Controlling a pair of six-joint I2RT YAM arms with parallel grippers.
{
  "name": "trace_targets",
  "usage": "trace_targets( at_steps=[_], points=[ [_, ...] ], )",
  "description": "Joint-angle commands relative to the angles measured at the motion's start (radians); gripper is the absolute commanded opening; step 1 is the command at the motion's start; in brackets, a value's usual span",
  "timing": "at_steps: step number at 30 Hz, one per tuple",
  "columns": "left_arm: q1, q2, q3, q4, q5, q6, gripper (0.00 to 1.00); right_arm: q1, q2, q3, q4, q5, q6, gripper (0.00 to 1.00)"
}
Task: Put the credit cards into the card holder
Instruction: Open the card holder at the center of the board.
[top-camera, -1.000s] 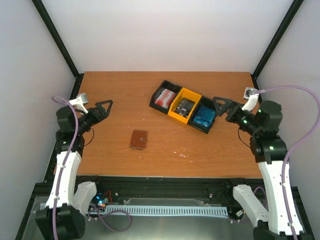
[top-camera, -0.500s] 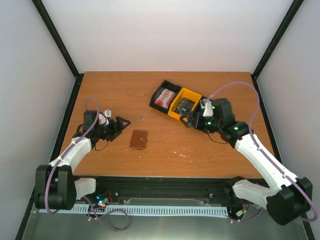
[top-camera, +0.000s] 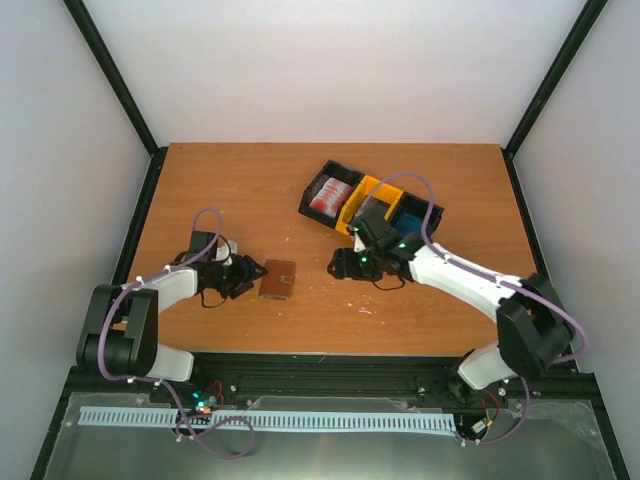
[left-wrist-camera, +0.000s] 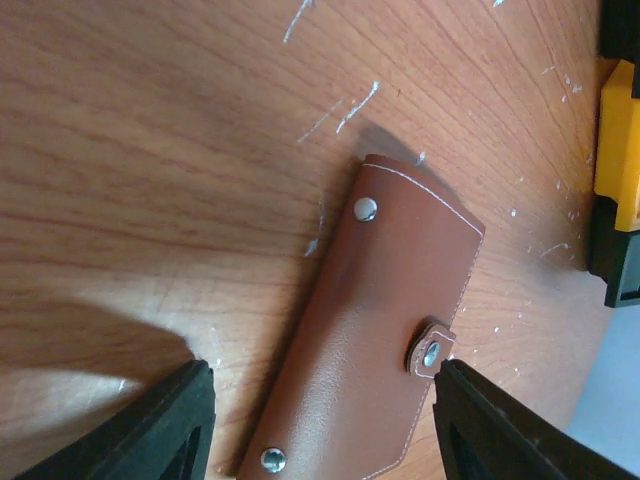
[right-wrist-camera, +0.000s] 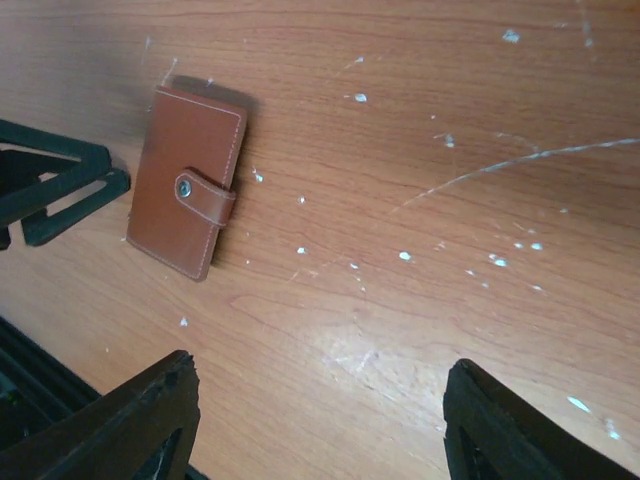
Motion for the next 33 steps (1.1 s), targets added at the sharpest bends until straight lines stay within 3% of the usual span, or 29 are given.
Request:
trace_targets(
  at_steps=[1,10,17,25,33],
  points=[
    [-0.006,0.038,0.025,0.026,0.004,0.021,0.62,0.056,0.108,0.082,0.018,0.043,0.034,0.65],
    [-0.014,0.052,0.006,0.056,0.066,0.025,0.56,0.138,0.388,0.265,0.051,0.004,0.025,0.50],
    [-0.098,0.064,-0.022,0.109,0.086,0.010,0.51,0.151,0.504,0.324,0.105,0.014,0.046,0.50],
    [-0.101,0.068,0.001,0.095,0.043,0.003,0.48,0.151,0.596,0.353,0.119,-0.003,0.039,0.48],
    [-0.101,0.102,-0.001,0.137,0.061,-0.047,0.48,0.151,0.627,0.338,0.135,-0.074,0.043,0.29]
  ],
)
